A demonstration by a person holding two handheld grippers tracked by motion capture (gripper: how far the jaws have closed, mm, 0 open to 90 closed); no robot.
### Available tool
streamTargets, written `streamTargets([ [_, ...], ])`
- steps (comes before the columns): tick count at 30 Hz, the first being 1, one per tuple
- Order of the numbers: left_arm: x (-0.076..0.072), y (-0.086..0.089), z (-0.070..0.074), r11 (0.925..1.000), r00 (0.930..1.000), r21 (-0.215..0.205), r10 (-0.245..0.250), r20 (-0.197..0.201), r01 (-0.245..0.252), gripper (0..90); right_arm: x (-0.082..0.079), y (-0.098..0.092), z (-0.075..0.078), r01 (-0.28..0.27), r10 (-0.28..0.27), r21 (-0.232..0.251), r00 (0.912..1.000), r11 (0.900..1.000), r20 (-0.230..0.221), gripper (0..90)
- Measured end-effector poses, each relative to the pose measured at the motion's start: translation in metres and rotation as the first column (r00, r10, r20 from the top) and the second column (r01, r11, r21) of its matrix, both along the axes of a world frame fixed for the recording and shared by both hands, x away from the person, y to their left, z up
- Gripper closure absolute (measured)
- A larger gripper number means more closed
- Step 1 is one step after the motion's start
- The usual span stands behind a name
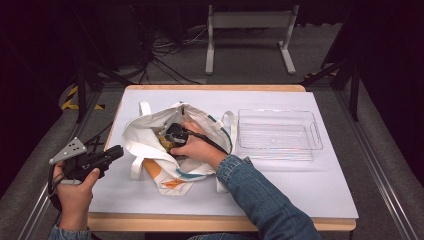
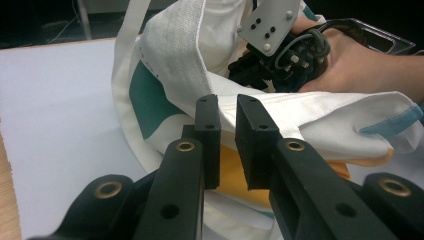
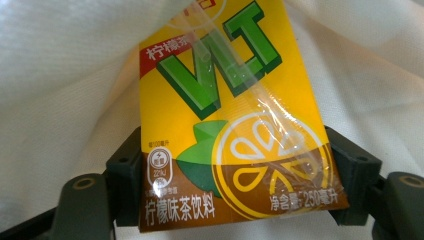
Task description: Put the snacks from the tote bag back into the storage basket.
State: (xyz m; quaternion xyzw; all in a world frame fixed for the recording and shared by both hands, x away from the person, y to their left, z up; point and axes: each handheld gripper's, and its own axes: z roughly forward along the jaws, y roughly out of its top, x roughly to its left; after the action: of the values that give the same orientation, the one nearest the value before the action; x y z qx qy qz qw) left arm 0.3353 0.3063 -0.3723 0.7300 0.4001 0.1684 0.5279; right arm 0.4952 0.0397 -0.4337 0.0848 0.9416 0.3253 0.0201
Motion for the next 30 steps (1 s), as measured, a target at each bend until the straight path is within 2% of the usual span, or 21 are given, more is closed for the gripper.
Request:
streamTargets([
  [3, 0.002, -0.001, 0.000, 1.0000, 1.0000, -0.006, -0.005, 0.000, 0.005, 80.6, -0.001, -0.001, 0.002, 0.000, 0.000, -0.012, 1.0000, 1.000, 0.005, 28.4],
  [4, 0.002, -0.002, 0.000, 1.0000, 1.0000, -0.007, -0.006, -0.002, 0.006, 80.6, -0.002, -0.001, 0.004, -0.004, 0.004, -0.025, 0.9997, 1.000, 0.023, 28.5],
  [8, 0.003, -0.001, 0.000, 1.0000, 1.0000, -0.008, -0.006, -0.002, 0.006, 80.7, -0.004, -0.004, 0.006, -0.001, 0.002, -0.035, 0.9998, 0.999, 0.020, 28.5],
  [14, 0.004, -0.003, 0.000, 0.9999, 1.0000, -0.007, -0.010, -0.001, 0.010, 80.7, -0.006, -0.023, 0.014, 0.027, -0.024, -0.068, 0.9988, 0.997, 0.043, 28.6],
  [16, 0.004, -0.004, 0.000, 0.9999, 0.9999, -0.003, -0.013, -0.003, 0.013, 80.7, -0.009, -0.032, 0.018, 0.053, -0.050, -0.079, 0.9980, 0.995, 0.037, 28.6],
  [23, 0.004, -0.007, 0.000, 0.9999, 0.9999, 0.003, -0.014, -0.004, 0.014, 80.7, -0.019, -0.062, 0.026, 0.088, -0.087, -0.079, 0.9961, 0.993, 0.016, 28.4],
  [27, 0.004, -0.006, 0.000, 0.9999, 0.9999, 0.004, -0.013, -0.004, 0.013, 80.7, -0.021, -0.070, 0.024, 0.111, -0.113, -0.111, 0.9936, 0.988, -0.004, 28.1],
  [30, 0.004, -0.007, 0.000, 0.9999, 0.9999, 0.001, -0.012, -0.008, 0.012, 80.7, -0.022, -0.071, 0.022, 0.126, -0.126, -0.128, 0.9920, 0.984, 0.008, 27.7],
])
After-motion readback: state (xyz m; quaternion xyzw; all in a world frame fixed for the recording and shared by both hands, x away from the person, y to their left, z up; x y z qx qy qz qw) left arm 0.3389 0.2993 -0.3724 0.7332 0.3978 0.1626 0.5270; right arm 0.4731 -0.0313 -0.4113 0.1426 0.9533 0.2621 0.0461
